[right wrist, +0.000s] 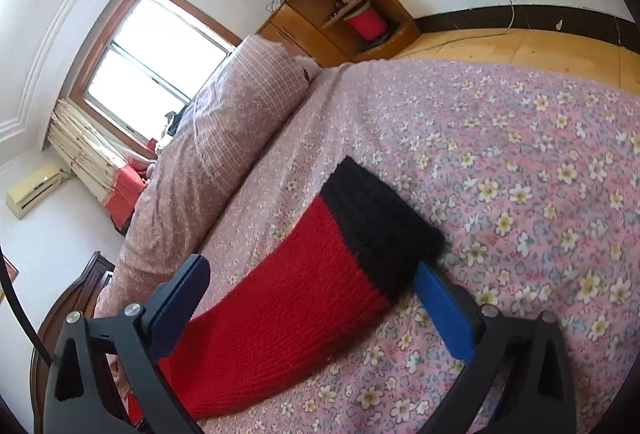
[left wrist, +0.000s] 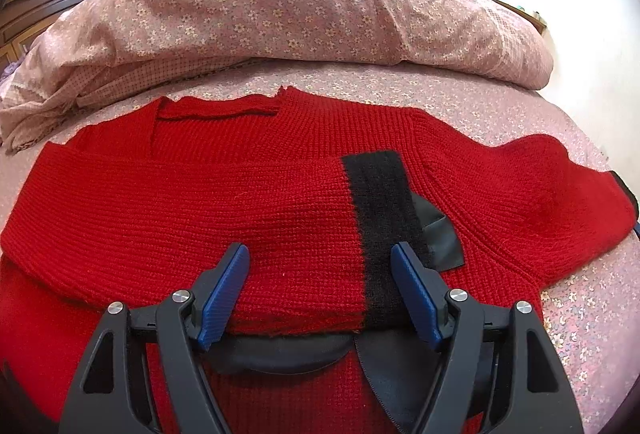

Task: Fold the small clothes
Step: 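Grasp the black cuff of the other sleeve with the right tool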

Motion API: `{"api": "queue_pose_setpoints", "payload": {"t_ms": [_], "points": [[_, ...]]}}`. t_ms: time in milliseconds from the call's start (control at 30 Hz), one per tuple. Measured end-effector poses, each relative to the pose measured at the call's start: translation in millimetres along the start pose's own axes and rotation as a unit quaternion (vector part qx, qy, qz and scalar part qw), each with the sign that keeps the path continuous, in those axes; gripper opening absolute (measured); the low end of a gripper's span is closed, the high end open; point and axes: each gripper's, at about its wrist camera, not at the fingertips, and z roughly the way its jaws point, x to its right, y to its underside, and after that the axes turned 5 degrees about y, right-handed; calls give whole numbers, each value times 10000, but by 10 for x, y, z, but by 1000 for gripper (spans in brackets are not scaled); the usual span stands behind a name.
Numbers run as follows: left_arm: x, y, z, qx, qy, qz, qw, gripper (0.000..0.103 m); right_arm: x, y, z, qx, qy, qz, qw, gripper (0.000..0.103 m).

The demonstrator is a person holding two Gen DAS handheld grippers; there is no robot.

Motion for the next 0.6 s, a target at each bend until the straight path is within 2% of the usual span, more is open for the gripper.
{"api": "queue_pose_setpoints", "payload": {"t_ms": [33,100,133,200,233,300,467,600], "points": [[-7,0,2,-1,7,-7,10000,69,-9,0,-1,-92,91,30,9999,100],[-5,2,5,-2,7,-6,10000,69,13,-45,22,-553,501,220,9970,95],[-9,2,6,0,9,-6,10000,69,4,-68,39,-820,699,414,9933,95],[-10,3,5,1,12,-8,10000,69,9,-87,34,-1039,762,826,9882,98],[-11,3,5,1,15,-10,10000,69,26,-91,35,-1026,693,1037,9869,103],[-11,5,8,-2,24,-17,10000,69,60,-81,68,-871,503,1153,9882,103],[-13,7,8,-1,28,-21,10000,69,31,-93,101,-292,78,780,9965,103],[-19,5,13,-2,54,-40,10000,69,-24,-113,111,95,-146,609,9980,103]]}}
